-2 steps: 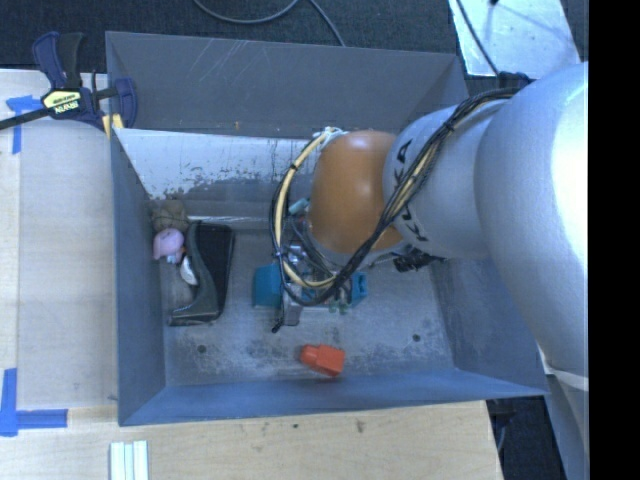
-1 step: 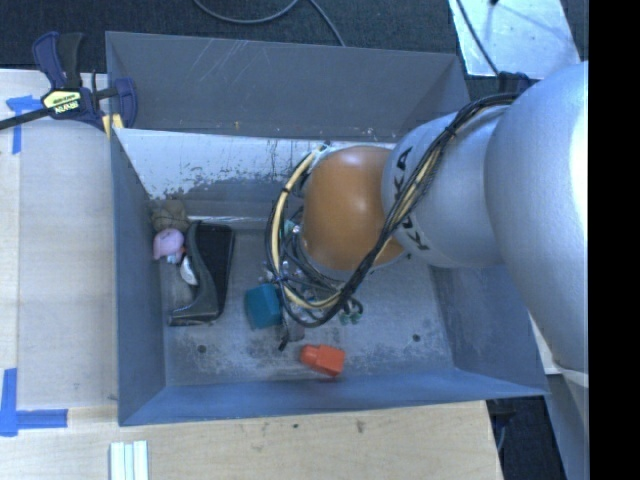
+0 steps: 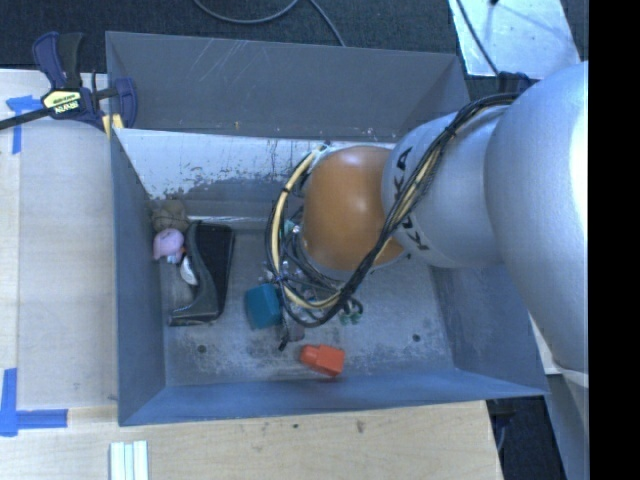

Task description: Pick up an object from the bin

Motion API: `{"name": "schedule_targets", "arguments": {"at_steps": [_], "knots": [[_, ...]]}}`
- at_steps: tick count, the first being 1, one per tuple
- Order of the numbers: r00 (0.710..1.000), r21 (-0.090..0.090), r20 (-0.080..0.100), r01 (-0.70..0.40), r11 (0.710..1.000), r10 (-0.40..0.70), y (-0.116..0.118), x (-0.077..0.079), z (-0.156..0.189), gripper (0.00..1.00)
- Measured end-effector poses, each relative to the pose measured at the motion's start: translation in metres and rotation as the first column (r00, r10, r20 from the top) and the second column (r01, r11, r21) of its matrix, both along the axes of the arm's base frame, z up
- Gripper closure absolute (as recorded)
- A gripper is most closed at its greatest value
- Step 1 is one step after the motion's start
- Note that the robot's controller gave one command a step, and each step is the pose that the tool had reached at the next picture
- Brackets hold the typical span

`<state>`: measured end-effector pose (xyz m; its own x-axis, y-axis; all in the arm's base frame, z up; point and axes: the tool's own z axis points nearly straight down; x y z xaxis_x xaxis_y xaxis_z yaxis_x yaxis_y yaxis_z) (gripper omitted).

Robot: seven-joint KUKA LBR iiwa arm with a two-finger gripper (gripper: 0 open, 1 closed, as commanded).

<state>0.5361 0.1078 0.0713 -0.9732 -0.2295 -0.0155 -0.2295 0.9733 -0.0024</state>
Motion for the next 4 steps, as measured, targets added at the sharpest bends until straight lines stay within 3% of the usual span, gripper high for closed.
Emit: {"name": "schedule_targets", "arguments": {"at_steps": [1,2,3,4], "knots": [[1.0,-0.002,-0.014,-0.01,1.0,0.01,0.001,-0.004,0.042,1.0],[0.992,0.0,0.008,-0.128,0.992,0.128,-0.016,0.004,0.063,1.0],[0.969,-0.001,-0.024,-0.246,0.969,0.246,-0.028,-0.001,0.069,1.0],[0.978,0.0,-0.019,-0.209,0.978,0.209,-0.028,-0.001,0.085,1.0]]}}
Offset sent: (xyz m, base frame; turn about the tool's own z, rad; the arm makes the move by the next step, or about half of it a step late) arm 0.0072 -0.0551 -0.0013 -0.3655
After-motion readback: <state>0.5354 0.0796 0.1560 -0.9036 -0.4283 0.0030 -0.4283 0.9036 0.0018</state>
